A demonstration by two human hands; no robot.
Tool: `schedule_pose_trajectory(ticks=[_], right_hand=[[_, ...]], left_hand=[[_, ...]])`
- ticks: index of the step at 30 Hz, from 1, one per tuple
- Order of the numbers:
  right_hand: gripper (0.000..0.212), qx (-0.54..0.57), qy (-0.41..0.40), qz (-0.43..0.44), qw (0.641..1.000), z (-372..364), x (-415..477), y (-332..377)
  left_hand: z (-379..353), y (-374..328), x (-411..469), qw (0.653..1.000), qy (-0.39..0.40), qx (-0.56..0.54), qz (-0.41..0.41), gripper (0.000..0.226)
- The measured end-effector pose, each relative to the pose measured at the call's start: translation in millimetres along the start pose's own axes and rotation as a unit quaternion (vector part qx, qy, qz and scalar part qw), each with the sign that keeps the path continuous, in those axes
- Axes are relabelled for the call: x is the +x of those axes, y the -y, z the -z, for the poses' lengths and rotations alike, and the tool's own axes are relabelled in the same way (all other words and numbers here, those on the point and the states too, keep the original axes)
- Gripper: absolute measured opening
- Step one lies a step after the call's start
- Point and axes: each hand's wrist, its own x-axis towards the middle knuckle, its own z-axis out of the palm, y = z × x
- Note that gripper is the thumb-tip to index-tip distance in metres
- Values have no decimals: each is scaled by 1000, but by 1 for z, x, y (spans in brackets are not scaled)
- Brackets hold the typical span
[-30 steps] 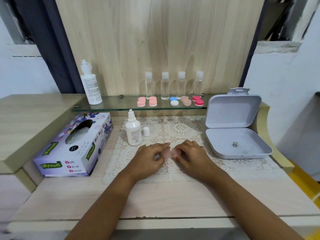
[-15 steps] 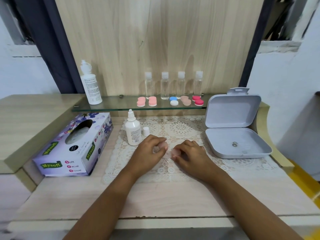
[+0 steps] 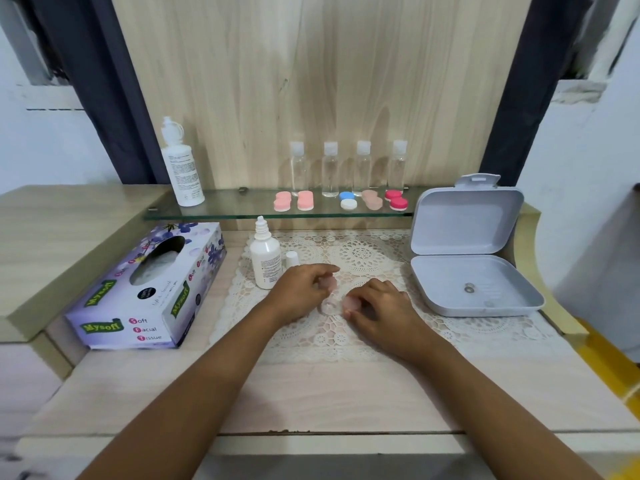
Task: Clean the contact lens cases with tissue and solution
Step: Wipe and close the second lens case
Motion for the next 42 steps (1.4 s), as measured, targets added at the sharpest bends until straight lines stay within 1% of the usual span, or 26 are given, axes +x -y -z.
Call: schedule_pose_trajectory(ticks=[5,8,10,12,13,15,17,18,21,23,26,30,32,35,39,42], right_hand=[[37,8,1,0,1000,0,0,0],[36,17,-1,-3,1000,0,-1,0],[36,19,-1,-5,1000,0,-1,1],[31,21,0,-6,1000,0,-1,1],[26,22,-1,-5,1000,0,-1,1],[23,19,-5,-3,1000,-1,-1,1],[30,20,-4,-5,1000,0,-2,2],[35,22,-2,-6,1000,0,-2,2],[44,28,-2,-10,1000,1,-3,3],[43,42,-6,-14,999,2,-3,4],[31,64,-15,-15,998,1,-1,3],[25,77,-33,4,997,0,0,1],[29,76,-34,14,996,1,1,1],[38,74,-31,32,996,4,0,1],[40,58,-6,47,997,3,-2,-2],[47,44,10,36,998,2,-3,0]], left_hand=[[1,6,-3,999,6,-31,-12,51],[3,9,-12,999,-18,-43,-17,49],[2,11,-20,998,-42,-21,-36,41],[1,14,-29,997,-46,2,-58,33],[1,15,-33,997,-38,13,-65,33],[-1,18,-38,996,-23,48,-76,45],[-4,20,-38,992,-30,86,-88,57],[-5,21,-38,991,-39,95,-91,59],[-7,20,-37,989,-57,98,-99,59],[-7,20,-38,988,-58,97,-101,59],[-7,19,-40,990,-58,74,-102,54],[-8,21,-40,994,-50,28,-93,28],[-8,23,-39,994,-50,21,-91,21],[-9,22,-39,996,-48,11,-81,19],[-8,21,-39,996,-49,1,-71,20],[-8,20,-40,997,-49,-2,-66,21]])
